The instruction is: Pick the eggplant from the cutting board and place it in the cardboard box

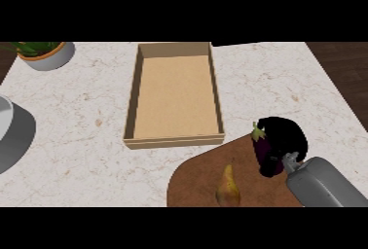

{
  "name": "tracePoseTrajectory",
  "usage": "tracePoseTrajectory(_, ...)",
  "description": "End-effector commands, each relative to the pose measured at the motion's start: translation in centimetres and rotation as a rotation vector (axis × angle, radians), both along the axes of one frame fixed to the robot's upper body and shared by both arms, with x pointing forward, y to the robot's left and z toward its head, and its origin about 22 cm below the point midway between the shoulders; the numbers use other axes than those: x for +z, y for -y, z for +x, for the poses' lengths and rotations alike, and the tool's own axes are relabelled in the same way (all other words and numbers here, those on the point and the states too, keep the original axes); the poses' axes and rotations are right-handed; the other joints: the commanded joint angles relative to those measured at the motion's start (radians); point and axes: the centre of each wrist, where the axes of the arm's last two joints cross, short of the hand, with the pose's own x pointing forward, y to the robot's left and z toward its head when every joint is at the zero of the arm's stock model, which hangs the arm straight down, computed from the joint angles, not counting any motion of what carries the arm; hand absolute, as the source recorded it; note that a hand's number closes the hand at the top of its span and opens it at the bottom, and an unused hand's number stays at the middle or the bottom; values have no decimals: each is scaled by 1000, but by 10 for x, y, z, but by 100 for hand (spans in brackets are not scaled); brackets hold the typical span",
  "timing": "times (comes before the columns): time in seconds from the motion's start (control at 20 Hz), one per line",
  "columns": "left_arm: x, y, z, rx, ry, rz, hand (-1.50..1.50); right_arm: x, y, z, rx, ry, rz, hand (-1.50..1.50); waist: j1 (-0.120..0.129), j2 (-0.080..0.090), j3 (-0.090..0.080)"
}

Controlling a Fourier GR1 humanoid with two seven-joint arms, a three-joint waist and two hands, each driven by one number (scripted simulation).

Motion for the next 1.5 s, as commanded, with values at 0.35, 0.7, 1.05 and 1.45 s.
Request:
tracePoseTrajectory(0.35,31,45,97,-172,459,-98,0,4,-20,-8,-360,257,-73,150,-46,-11,-14)
tracePoseTrajectory(0.7,26,51,96,-181,452,-119,0,50,-52,-13,-326,513,119,150,-45,-17,-11)
tracePoseTrajectory(1.05,51,77,145,-277,545,-152,0,111,-97,-34,-245,781,338,150,24,13,-8)
tracePoseTrajectory(1.45,62,127,207,-355,565,-181,0,150,-145,-24,-323,890,331,150,126,32,-8)
